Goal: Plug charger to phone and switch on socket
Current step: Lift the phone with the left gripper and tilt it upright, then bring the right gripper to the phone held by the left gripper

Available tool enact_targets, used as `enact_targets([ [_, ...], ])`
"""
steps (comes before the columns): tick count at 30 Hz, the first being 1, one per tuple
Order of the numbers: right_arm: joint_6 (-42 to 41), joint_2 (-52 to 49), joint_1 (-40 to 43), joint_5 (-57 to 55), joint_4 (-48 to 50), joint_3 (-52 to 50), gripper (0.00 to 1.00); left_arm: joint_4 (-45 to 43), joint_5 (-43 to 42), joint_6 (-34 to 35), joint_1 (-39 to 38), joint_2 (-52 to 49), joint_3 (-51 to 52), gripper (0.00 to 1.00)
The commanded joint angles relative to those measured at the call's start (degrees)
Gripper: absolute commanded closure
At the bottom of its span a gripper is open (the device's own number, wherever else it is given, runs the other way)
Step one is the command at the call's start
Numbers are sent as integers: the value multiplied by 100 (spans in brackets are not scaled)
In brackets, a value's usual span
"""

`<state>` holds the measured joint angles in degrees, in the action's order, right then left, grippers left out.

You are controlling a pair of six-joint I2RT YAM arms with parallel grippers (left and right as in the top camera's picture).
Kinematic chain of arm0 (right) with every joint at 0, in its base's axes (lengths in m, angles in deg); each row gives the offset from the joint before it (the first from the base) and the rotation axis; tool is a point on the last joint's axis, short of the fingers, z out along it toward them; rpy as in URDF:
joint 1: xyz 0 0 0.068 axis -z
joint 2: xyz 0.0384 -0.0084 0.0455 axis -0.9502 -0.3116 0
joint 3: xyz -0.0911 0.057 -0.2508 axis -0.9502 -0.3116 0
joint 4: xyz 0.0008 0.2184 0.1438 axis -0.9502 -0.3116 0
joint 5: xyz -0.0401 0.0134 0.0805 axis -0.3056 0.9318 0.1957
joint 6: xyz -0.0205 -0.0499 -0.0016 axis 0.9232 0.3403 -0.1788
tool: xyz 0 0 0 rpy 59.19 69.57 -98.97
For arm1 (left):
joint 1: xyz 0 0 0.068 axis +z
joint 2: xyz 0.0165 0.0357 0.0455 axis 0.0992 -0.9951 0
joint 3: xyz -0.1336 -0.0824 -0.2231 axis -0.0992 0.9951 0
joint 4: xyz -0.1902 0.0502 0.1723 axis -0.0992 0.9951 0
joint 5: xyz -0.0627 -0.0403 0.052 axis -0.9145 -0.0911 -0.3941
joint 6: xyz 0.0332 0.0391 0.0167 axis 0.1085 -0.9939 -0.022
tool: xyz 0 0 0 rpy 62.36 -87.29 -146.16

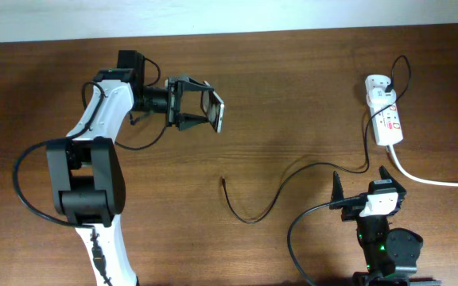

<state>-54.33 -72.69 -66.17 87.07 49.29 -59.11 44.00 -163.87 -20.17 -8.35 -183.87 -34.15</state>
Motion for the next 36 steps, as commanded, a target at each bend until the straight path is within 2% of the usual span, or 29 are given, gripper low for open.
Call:
enact_targets([
  [1, 17, 44, -46, 79, -33, -28, 1, -227, 376, -334, 31, -42, -129, 100],
  [7, 17, 44, -46, 76, -33, -28, 1, -1029, 387, -374, 31, -42, -129, 100],
  [13, 61, 44, -46, 79, -22, -28, 1, -1237, 37, -719, 31, -42, -129, 100],
  [16, 61, 44, -46, 81, -15, -28, 1, -1665, -468, -734, 31, -42, -129, 100],
  [18, 13, 44, -46, 468, 46, -28, 1, -1749, -472, -734, 31, -42, -129, 100],
  [22, -1333, 44, -42, 756, 479, 114, 1, -2048, -710, -730, 31, -42, -129, 100],
  [25, -1344, -98, -42, 1141, 407, 601, 1, -2052, -702, -730, 33, -42, -129, 100],
  [27, -1344, -608, -42, 1360, 166, 1054, 1, -2052, -682, -728, 33, -42, -129, 100],
  [30, -1340, -2326, -42, 2140, 127, 2094, 1, -2057, -544, -629, 33, -42, -129, 100],
  [34, -1342, -4774, -48, 3309, -46, 3663, 1, -2710, -212, 203, 31, -42, -129, 100],
  [36, -1344, -5670, -48, 3770, -63, 4251, 2, -3158, -35, 730, 31, -42, -129, 100],
])
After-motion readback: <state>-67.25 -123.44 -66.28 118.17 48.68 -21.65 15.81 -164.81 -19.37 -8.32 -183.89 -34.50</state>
